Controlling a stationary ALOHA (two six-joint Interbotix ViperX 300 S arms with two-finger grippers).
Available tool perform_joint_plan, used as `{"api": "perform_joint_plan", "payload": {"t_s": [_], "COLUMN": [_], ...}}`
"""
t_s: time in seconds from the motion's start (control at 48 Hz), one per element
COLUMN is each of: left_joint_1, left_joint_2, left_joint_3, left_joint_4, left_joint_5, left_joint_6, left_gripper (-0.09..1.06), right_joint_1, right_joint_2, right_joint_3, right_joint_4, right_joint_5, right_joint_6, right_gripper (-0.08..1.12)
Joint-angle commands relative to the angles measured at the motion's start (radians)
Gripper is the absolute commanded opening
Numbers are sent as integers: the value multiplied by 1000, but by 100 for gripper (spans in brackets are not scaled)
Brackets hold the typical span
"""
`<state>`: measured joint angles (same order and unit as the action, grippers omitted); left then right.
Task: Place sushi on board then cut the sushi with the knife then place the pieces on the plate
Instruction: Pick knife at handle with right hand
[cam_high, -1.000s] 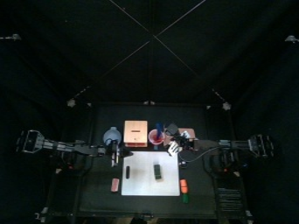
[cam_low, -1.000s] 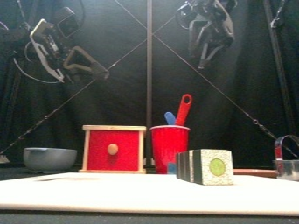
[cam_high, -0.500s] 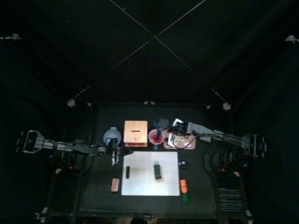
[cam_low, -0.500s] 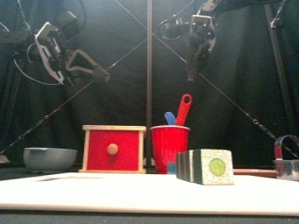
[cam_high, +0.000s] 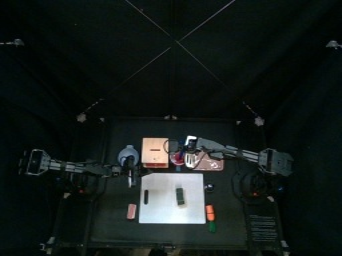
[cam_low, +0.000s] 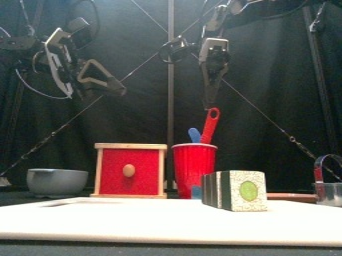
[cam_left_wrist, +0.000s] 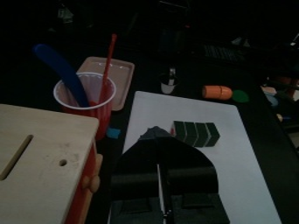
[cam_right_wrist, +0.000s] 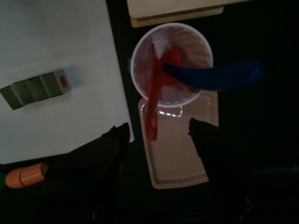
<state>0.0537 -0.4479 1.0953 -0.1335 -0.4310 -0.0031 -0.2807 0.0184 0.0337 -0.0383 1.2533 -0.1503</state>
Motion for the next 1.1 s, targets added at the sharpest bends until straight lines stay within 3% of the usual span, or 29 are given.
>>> {"api": "perform_joint_plan", "payload": {"t_s": [0.021, 0.75, 0.917, 1.104], "left_joint_1": [3, 3, 3, 3], "left_joint_2": [-3, -5, -5, -5], "left_joint_3": [-9, 12, 17, 25], "left_joint_4": [0, 0, 0, 0], "left_joint_5": [-5, -5, -5, -5], "left_joint_6": [2, 3, 3, 2], "left_gripper": [-2, -2, -2, -2], "right_joint_1": [11, 26, 23, 17], "right_joint_2": [21, 199, 202, 216], "right_joint_3": [-48, -135, -138, -144], "right_joint_4": [-3, -72, -83, -86], "right_joint_5": [25, 133, 138, 146], "right_joint_6": [-9, -75, -74, -75], "right_gripper": [89, 88, 81, 66]}}
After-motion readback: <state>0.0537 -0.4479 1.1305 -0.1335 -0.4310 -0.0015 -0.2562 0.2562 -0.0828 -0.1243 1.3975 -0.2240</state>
